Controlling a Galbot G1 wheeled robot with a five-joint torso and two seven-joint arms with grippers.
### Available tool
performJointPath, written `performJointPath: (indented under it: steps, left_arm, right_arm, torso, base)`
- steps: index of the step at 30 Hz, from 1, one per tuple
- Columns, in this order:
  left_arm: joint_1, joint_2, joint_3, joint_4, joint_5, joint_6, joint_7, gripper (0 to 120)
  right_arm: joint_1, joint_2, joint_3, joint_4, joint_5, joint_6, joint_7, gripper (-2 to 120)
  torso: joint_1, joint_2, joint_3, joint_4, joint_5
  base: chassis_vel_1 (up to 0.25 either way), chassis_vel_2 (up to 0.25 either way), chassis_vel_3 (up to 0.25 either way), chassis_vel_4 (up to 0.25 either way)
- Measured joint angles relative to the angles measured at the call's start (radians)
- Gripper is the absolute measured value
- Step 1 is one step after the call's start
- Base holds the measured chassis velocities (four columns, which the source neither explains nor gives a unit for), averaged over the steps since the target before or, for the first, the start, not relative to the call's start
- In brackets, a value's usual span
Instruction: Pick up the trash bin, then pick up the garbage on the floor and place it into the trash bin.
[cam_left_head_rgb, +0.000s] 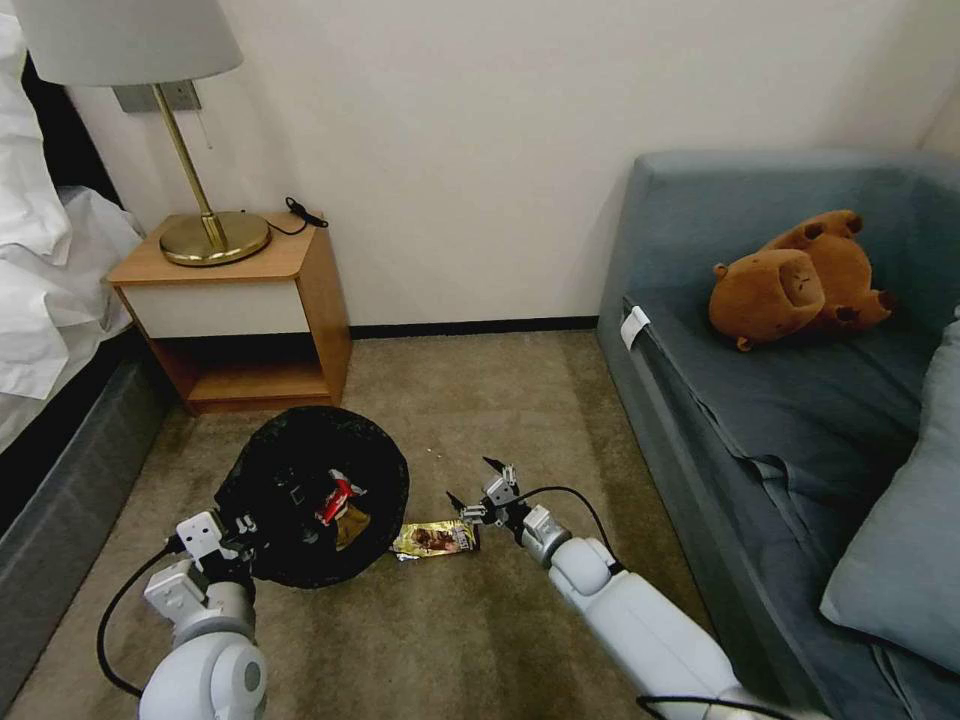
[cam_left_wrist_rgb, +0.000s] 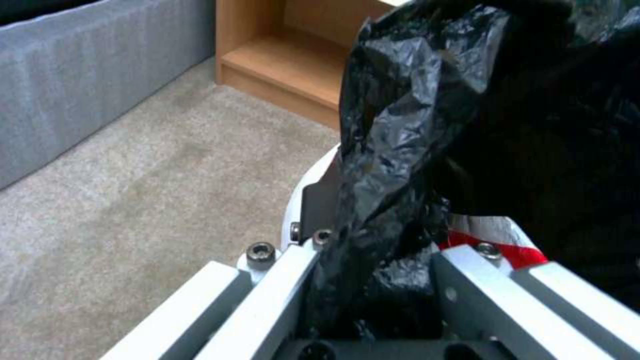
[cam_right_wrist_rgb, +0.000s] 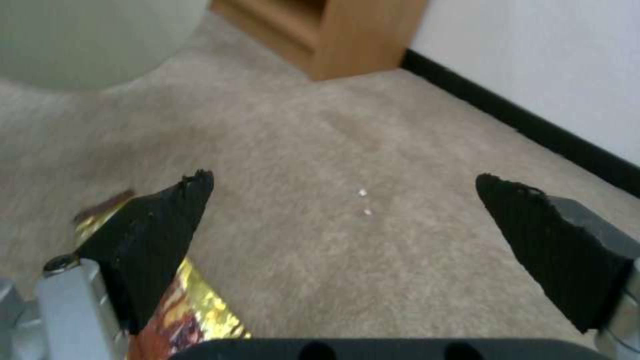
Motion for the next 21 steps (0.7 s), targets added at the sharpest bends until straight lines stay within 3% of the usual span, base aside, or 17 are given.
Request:
performJointPath:
  steps: [4, 6, 8, 14, 19, 21]
  left_arm:
    - [-0.014, -0.012, 0.011, 0.003, 0.025, 0.004, -0.001, 1]
    - [-0.017, -0.013, 0.013, 0.008, 0.028, 0.006, -0.001, 1]
    - [-0.024, -0.015, 0.014, 0.02, 0.034, 0.011, -0.002, 1]
    - [-0.029, -0.016, 0.01, 0.037, 0.039, 0.008, 0.003, 1]
    - [-0.032, -0.017, 0.009, 0.038, 0.045, 0.007, 0.003, 1]
    - [-0.031, -0.022, 0.016, 0.034, 0.054, 0.006, 0.003, 1]
  right_arm:
    - [0.044, 0.023, -0.013, -0.132, -0.011, 0.062, -0.121, 100]
    - [0.05, 0.028, -0.02, -0.156, -0.001, 0.065, -0.158, 100]
    - [0.068, 0.041, -0.031, -0.217, 0.015, 0.07, -0.277, 100]
    - [0.112, 0.083, -0.01, -0.334, 0.006, 0.092, -0.421, 100]
    - [0.134, 0.102, -0.004, -0.366, -0.001, 0.076, -0.428, 100]
    - [0.139, 0.111, -0.005, -0.372, -0.011, 0.043, -0.378, 100]
  torso:
    - [0.0, 0.0, 0.0, -0.0001, 0.0]
    - [0.0, 0.0, 0.0, -0.0001, 0.0]
    - [0.0, 0.0, 0.0, -0.0001, -0.0001]
    - [0.0, 0.0, 0.0, -0.0001, -0.0001]
    - [0.0, 0.0, 0.0, 0.0, 0.0]
    - [0.0, 0.0, 0.0, -0.0001, -0.0001]
  base:
    - [0.0, 0.0, 0.0, 0.0]
    - [0.0, 0.0, 0.0, 0.0]
    - [0.0, 0.0, 0.0, 0.0]
    - [0.0, 0.0, 0.0, 0.0]
    - [0.0, 0.0, 0.0, 0.0]
    - [0.0, 0.0, 0.0, 0.0]
